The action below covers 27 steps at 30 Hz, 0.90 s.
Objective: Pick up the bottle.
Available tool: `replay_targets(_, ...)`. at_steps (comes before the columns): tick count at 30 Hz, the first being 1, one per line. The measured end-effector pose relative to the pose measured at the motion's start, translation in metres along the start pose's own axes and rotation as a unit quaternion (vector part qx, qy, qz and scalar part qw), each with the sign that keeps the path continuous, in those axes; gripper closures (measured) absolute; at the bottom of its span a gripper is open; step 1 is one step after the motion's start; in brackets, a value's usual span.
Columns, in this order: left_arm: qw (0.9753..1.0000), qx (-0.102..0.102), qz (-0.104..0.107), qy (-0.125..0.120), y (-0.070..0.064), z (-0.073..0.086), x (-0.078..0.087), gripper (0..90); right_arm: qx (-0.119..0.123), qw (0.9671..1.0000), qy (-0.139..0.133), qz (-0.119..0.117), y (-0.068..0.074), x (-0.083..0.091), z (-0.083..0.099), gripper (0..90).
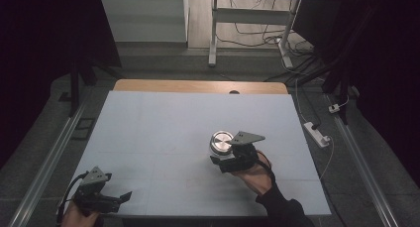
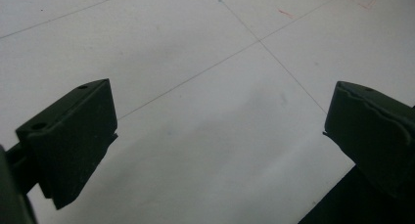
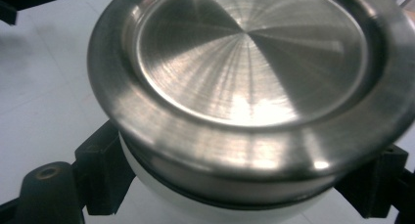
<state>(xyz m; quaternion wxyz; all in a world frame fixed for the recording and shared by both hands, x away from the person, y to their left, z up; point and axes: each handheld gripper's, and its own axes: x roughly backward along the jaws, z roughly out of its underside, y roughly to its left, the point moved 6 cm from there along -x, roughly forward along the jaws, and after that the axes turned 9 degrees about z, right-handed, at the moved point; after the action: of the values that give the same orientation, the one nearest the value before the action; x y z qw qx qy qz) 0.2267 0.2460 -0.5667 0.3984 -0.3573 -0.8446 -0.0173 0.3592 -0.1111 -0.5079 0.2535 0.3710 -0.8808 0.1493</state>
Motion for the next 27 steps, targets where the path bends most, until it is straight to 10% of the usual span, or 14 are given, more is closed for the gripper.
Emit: replay_targets(27, 1.0000, 0.001, 0.006, 0.000, 0.000, 0.000, 0.000, 0.3, 0.040, 0.9974, 0.001, -0.061, 0.054, -0.005, -0.004, 15.1)
